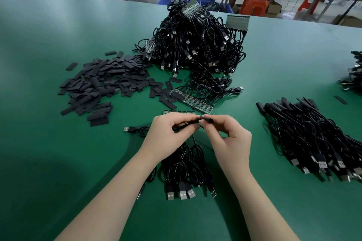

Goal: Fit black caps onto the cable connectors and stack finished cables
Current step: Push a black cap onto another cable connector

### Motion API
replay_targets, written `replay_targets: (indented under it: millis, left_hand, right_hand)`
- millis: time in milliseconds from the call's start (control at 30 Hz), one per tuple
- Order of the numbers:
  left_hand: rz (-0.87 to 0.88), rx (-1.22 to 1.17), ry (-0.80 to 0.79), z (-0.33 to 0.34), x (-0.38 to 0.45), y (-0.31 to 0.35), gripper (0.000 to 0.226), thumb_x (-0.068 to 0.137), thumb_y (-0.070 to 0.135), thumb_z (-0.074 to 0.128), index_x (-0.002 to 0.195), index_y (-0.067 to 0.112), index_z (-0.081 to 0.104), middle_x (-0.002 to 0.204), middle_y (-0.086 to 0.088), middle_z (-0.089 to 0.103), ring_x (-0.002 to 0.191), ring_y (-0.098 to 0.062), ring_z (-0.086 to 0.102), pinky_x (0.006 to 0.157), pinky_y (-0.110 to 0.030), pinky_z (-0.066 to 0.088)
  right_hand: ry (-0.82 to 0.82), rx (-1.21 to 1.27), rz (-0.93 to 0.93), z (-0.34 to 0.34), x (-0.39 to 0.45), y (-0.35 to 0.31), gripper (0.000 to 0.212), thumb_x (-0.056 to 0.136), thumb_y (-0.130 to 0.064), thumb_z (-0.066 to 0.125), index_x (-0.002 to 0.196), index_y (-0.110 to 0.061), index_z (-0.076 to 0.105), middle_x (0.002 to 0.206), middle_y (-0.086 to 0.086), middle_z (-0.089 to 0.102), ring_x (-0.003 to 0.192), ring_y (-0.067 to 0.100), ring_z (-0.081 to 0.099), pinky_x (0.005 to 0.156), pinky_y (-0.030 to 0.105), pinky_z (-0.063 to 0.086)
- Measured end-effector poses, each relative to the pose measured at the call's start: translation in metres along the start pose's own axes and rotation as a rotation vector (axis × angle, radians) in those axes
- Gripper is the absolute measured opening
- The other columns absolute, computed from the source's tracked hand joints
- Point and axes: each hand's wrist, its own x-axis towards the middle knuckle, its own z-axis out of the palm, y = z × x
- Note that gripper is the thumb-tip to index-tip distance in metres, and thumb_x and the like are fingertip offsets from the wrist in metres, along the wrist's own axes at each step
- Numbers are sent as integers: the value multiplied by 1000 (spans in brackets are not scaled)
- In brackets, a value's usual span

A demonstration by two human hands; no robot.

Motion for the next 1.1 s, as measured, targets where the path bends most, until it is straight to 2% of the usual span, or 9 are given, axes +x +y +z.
replay_targets:
  millis: [67,133,233,367,633,767,967,1100]
  left_hand:
    - [-13,-22,13,-1,0,0,37,83,15,75,100,48,72,98,27,71,94,3,66,82,-10,48]
    - [-35,-42,22,-1,1,-1,34,82,14,76,100,43,73,97,25,72,92,3,67,82,-10,48]
    - [-65,-63,12,-2,0,-1,31,82,14,77,105,34,74,98,22,73,94,2,67,85,-13,50]
    - [-79,-86,13,-3,0,1,43,79,15,80,111,41,68,98,25,71,93,4,67,86,-10,48]
    - [-58,-103,-14,-2,-1,5,42,78,15,81,105,45,69,97,27,71,95,4,68,85,-8,47]
    - [-73,-117,-6,-1,-1,4,39,78,15,81,102,44,71,96,25,72,94,3,68,84,-10,49]
    - [-90,-149,-6,-3,0,5,38,77,12,81,102,38,72,97,20,73,95,1,69,84,-12,50]
    - [-89,-163,-17,-2,0,5,36,76,11,82,102,35,74,97,19,74,95,0,69,84,-12,50]
  right_hand:
    - [9,85,105,-1,1,1,31,83,-7,76,83,-37,69,80,-17,72,74,1,67,73,12,50]
    - [-9,191,211,-1,3,2,28,83,-5,76,80,-32,72,78,-9,74,76,10,71,72,16,53]
    - [-86,280,281,-3,6,1,24,84,-3,74,80,-27,73,76,-6,75,74,12,73,69,16,54]
    - [-117,335,344,-10,11,1,20,84,-6,74,80,-25,75,77,-1,75,73,12,73,68,16,54]
    - [-141,308,341,-15,12,3,15,83,-4,74,81,-18,74,75,-2,75,73,13,74,69,18,55]
    - [-110,263,286,-14,10,2,21,82,-3,75,80,-24,74,76,-3,75,74,12,72,70,18,55]
    - [-59,141,188,-8,5,0,31,82,-5,77,79,-35,73,77,-15,74,73,2,69,72,19,55]
    - [-74,206,270,-7,7,0,19,83,-4,76,79,-22,73,75,-9,74,70,4,68,68,16,54]
